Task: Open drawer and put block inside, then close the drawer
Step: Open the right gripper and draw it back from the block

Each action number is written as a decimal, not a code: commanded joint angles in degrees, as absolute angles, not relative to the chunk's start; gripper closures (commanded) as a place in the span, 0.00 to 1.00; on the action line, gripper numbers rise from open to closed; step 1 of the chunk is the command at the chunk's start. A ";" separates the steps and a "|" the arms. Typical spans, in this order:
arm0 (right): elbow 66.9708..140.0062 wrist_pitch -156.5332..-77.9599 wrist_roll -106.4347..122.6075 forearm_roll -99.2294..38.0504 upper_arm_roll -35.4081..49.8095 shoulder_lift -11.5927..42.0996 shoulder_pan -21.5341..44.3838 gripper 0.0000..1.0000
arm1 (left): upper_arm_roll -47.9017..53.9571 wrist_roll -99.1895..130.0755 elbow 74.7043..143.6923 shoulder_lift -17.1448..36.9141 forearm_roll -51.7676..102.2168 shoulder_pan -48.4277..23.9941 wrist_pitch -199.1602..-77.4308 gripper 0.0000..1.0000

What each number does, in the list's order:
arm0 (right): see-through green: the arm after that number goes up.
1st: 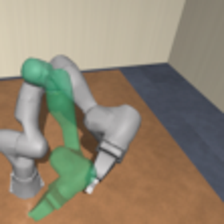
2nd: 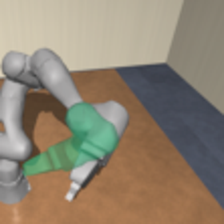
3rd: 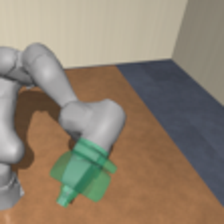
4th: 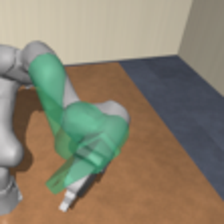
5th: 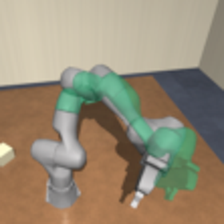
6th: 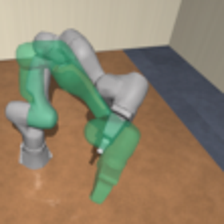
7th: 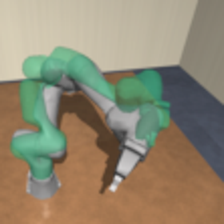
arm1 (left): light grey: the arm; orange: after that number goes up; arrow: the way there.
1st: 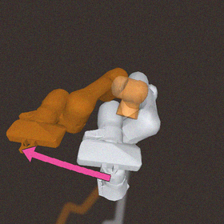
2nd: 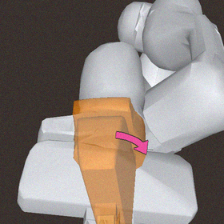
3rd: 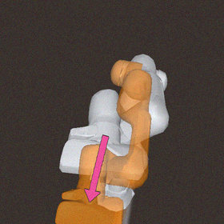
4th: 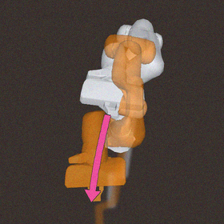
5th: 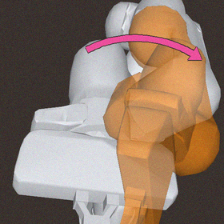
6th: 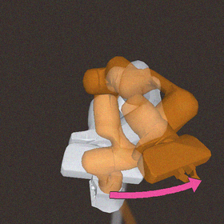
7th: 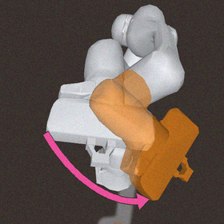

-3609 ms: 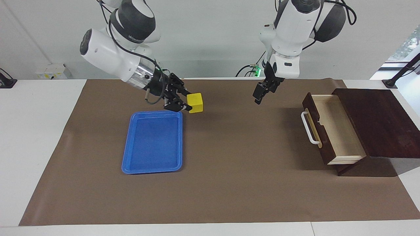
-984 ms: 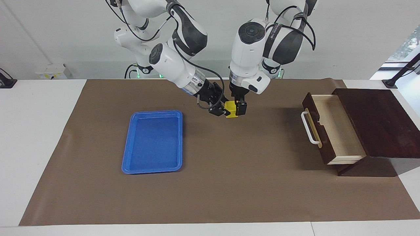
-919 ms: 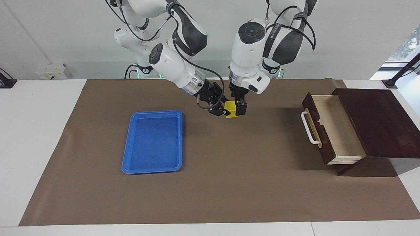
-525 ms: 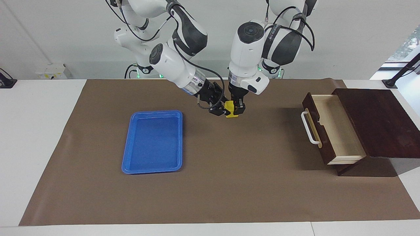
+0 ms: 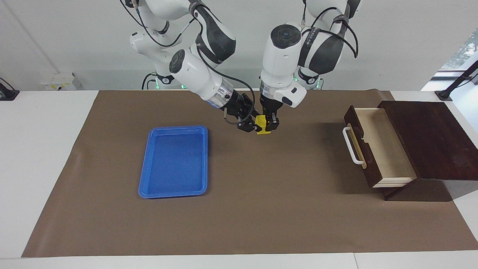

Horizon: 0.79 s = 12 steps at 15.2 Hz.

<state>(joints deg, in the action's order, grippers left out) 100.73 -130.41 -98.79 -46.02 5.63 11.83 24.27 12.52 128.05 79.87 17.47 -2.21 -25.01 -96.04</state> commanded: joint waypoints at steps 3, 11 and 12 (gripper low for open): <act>99.59 -127.81 -100.28 -46.67 5.63 11.25 21.28 0.00 | 11.60 123.50 81.30 16.00 -3.25 -24.00 -95.98 1.00; 88.43 -105.22 -92.40 -34.99 5.36 10.02 1.69 0.00 | 11.60 103.22 81.83 15.47 -6.05 -10.04 -91.93 1.00; 87.72 -103.64 -88.89 -34.37 5.36 9.93 -0.33 0.00 | 11.60 100.31 81.74 15.47 -7.20 -8.37 -91.93 1.00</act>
